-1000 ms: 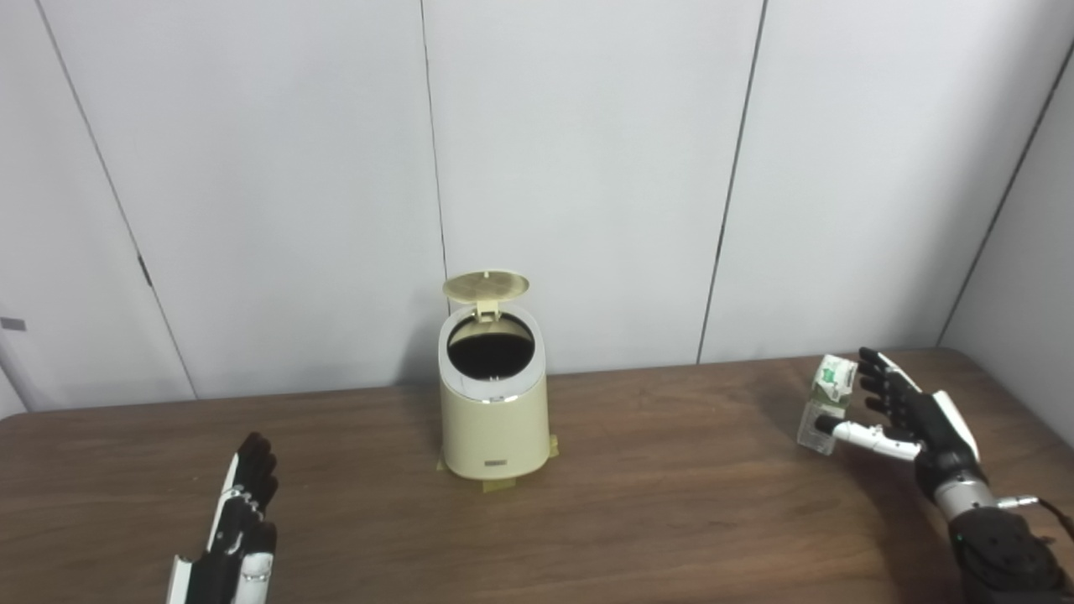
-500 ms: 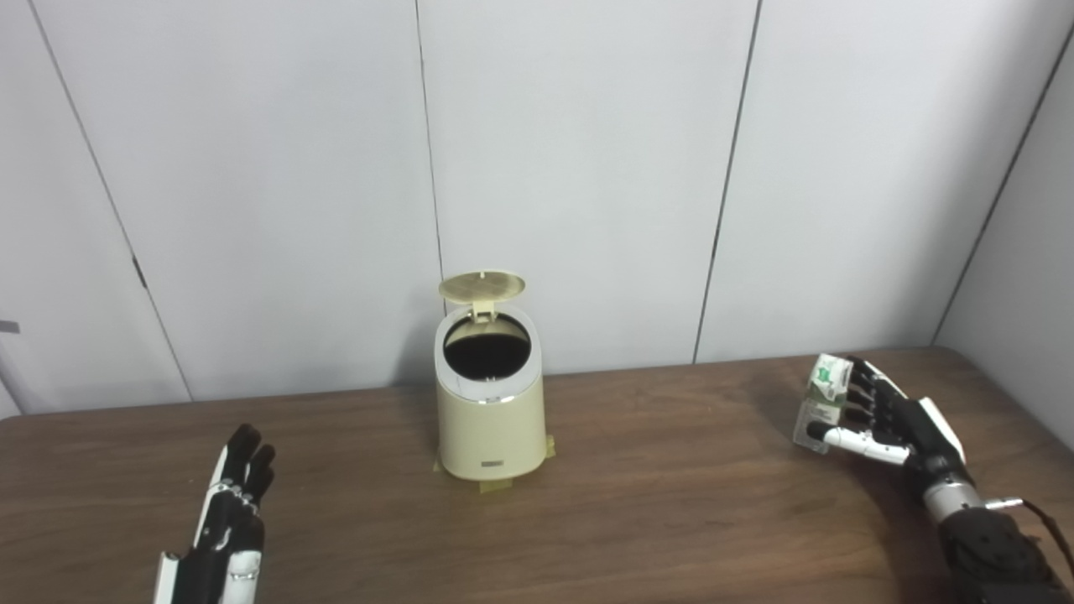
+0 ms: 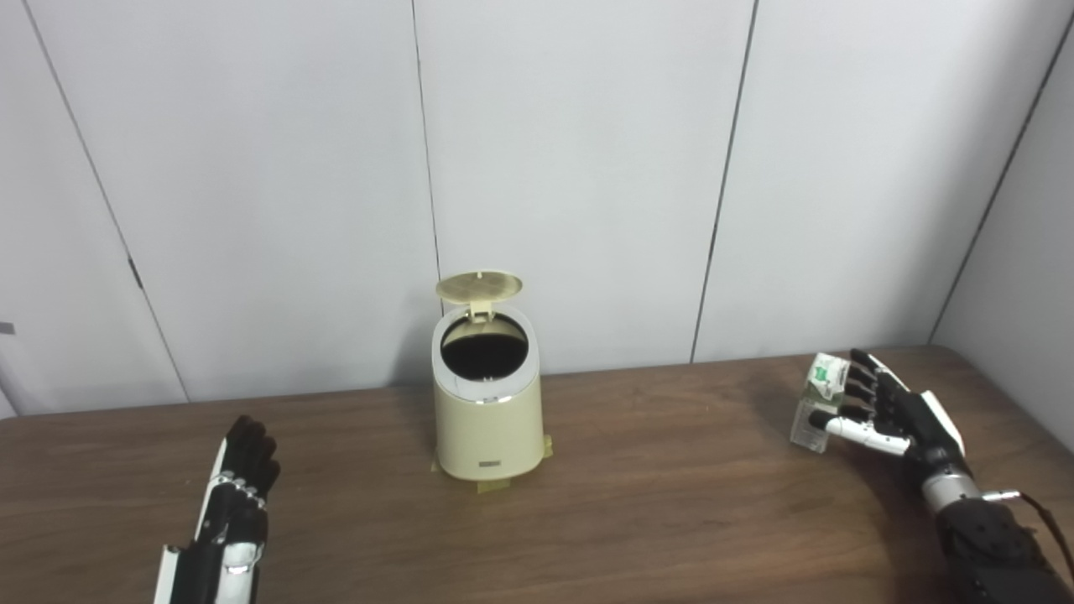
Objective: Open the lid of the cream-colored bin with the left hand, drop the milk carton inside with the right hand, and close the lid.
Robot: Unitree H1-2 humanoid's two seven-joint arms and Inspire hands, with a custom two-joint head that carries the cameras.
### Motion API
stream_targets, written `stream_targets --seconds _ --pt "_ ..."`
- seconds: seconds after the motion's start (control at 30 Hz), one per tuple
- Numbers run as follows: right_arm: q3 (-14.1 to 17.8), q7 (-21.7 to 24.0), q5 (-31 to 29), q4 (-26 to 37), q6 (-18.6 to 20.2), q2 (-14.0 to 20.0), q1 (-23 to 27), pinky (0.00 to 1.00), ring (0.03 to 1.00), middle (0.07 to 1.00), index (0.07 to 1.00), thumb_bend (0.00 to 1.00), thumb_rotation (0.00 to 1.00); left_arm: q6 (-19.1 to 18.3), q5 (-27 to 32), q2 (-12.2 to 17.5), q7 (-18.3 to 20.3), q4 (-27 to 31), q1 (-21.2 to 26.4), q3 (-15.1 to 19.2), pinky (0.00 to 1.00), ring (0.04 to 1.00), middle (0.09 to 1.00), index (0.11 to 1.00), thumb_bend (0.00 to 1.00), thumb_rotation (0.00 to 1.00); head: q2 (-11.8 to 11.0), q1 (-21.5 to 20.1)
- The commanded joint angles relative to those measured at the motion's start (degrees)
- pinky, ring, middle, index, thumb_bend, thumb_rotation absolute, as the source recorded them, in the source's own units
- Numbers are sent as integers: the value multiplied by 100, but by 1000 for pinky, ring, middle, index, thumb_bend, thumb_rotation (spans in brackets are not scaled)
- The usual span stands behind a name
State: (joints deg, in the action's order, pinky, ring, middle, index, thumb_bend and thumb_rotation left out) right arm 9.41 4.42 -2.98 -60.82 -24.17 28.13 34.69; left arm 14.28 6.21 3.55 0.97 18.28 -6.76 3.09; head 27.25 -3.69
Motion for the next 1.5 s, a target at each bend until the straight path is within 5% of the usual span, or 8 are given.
stream_targets --seconds 0.0,0.23,0.63,0.77,0.8,0.87,1.47 --pt "-4 -105 13 29 -240 105 295 779 829 858 881 979 273 47 -19 -43 40 233 -486 -42 1000 996 1000 999 545 808 0 -9" --pt "1 -604 116 196 -221 -6 226 643 683 731 756 899 163 78 -134 -78 9 186 -538 -49 1000 974 983 980 551 808 23 10" --pt "-14 -652 69 -1 -160 -95 361 620 691 732 770 962 219 80 -208 -131 -59 221 -649 -24 1000 979 980 979 554 808 49 62" --pt "-90 -1435 434 65 -257 -171 327 523 593 628 619 849 90 109 -208 -116 -64 221 -666 -10 993 967 975 976 548 807 49 62" --pt "-110 -1621 514 98 -267 -193 312 506 576 608 555 689 107 118 -179 -104 -49 218 -667 -12 991 968 977 978 545 807 49 62" --pt "-115 -1813 563 131 -274 -229 295 468 530 543 480 558 22 88 -180 -90 -42 241 -674 -8 987 970 977 975 549 805 52 74" --pt "-44 -1923 440 120 -268 -306 297 446 486 507 467 524 0 232 -148 -63 52 96 -650 -49 994 972 979 974 520 810 35 72"
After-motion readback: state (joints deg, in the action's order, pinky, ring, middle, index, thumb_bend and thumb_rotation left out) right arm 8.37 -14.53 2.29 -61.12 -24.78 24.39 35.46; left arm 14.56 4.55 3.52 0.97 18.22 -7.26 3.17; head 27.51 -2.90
